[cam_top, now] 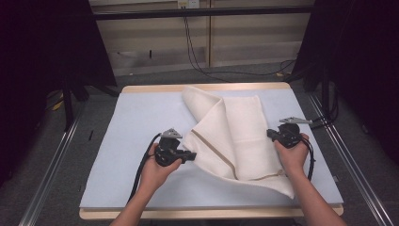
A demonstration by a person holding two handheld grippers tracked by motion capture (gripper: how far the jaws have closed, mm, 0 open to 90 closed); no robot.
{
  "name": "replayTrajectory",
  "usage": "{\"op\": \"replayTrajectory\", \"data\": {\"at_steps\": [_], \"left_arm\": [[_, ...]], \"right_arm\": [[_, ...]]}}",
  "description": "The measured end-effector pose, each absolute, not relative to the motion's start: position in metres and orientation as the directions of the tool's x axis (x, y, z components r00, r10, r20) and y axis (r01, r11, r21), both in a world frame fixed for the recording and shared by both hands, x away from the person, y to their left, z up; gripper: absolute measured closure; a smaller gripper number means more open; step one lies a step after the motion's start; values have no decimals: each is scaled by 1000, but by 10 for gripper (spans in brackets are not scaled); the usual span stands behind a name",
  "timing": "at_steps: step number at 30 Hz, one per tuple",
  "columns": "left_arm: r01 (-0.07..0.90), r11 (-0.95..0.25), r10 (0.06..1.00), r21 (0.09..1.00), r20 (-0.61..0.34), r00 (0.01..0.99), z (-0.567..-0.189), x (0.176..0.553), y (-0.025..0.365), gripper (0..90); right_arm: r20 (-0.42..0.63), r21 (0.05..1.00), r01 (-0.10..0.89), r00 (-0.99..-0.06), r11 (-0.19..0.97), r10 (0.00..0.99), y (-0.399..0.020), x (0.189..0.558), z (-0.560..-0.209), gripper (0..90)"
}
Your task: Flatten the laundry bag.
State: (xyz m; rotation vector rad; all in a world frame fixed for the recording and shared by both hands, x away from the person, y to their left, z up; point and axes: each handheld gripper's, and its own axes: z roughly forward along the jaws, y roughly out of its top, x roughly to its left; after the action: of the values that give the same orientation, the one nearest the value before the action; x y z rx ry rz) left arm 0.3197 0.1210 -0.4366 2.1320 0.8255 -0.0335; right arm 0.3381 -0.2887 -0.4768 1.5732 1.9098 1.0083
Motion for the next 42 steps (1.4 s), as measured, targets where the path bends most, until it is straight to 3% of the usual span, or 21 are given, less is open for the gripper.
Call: {"op": "replayTrajectory", "data": {"at_steps": [20,28,39,42], "left_arm": [[601,-463,542,651,-329,774,-452,306,133,781],[595,-467,518,653,-343,783,-448,305,142,631],[616,-447,548,649,-346,762,-443,303,163,486],[606,-435,564,667,-322,760,-440,305,173,412]], "right_arm": [[112,804,593,-205,32,972,-306,323,-475,875],[101,800,598,-226,56,969,-305,325,-478,873],[90,803,591,-240,72,967,-302,330,-478,870],[90,805,589,-239,71,967,-302,331,-478,870]]}}
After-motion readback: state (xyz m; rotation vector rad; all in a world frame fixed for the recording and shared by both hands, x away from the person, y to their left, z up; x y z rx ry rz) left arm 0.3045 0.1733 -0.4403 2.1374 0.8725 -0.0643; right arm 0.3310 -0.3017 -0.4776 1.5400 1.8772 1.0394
